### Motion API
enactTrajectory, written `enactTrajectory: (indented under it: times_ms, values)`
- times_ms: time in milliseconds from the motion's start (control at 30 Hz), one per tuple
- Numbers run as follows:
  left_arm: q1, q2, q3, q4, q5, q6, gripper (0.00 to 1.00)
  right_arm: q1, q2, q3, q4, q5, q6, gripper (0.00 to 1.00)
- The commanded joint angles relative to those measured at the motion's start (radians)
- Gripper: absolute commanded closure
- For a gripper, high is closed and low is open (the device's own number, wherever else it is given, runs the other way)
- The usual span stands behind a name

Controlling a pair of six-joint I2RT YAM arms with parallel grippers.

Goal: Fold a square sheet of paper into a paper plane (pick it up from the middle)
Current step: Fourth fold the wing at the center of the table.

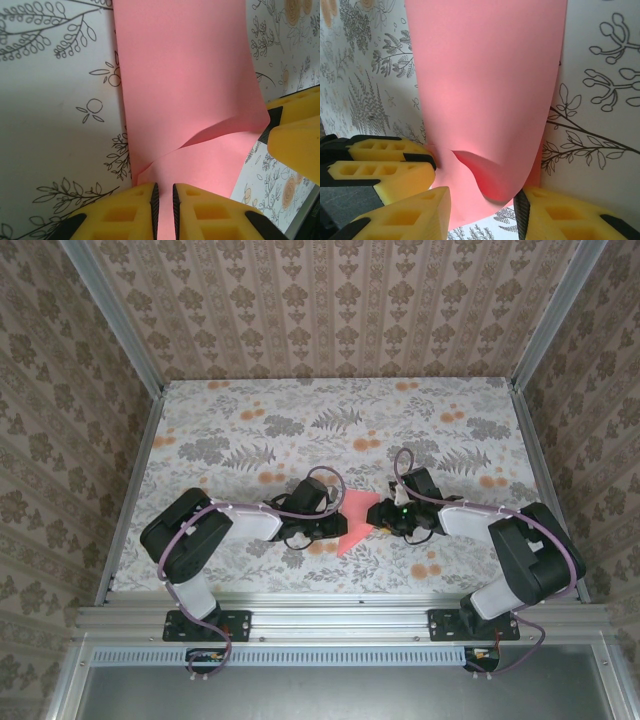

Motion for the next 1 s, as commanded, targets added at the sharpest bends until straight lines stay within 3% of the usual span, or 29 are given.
enactTrajectory:
  times_ms: [0, 367, 533, 967]
  values:
    - [-0.014, -0.008, -0.023, -0.057, 0.012, -0.009, 0.81, 0.001, 0.003, 0.003, 0.027, -0.031, 0.024, 0.60]
    - [-0.017, -0.017, -0.031, -0.039, 0.013, -0.023, 0.81, -0.005, 0.027, -0.047, 0.170, -0.082, 0.108, 0.63]
    - [-0.017, -0.017, -0.037, -0.038, 0.010, -0.023, 0.81, -0.003, 0.018, -0.056, 0.178, -0.089, 0.112, 0.72]
    - [-0.021, -0.016, -0.037, -0.047, 0.005, -0.019, 0.81, 0.048, -0.024, 0.002, -0.033, 0.042, 0.034, 0.88]
